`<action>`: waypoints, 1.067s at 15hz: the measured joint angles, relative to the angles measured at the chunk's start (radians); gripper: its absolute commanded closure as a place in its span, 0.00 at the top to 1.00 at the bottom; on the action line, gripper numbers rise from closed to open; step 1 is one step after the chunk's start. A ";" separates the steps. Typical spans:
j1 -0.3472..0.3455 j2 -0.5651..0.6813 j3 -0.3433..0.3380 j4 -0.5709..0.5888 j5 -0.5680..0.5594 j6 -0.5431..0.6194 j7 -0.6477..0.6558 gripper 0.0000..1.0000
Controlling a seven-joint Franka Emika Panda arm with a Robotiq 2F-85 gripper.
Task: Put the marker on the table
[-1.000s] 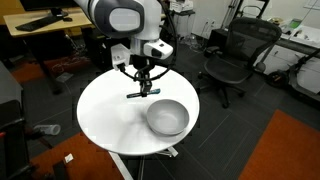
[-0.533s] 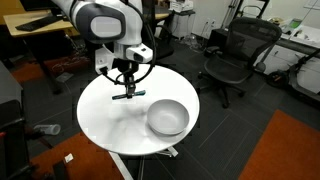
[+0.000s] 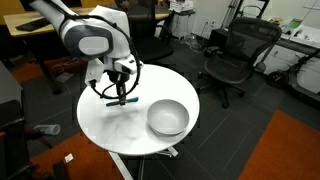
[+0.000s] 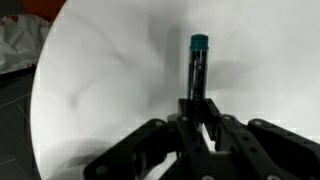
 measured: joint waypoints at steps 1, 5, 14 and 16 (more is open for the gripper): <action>0.001 0.003 0.000 -0.006 0.000 0.011 0.002 0.05; 0.001 0.021 -0.001 -0.014 0.000 0.032 0.003 0.05; 0.001 0.051 -0.001 -0.011 0.001 0.042 0.003 0.65; 0.001 0.052 -0.002 -0.008 0.001 0.042 0.003 0.81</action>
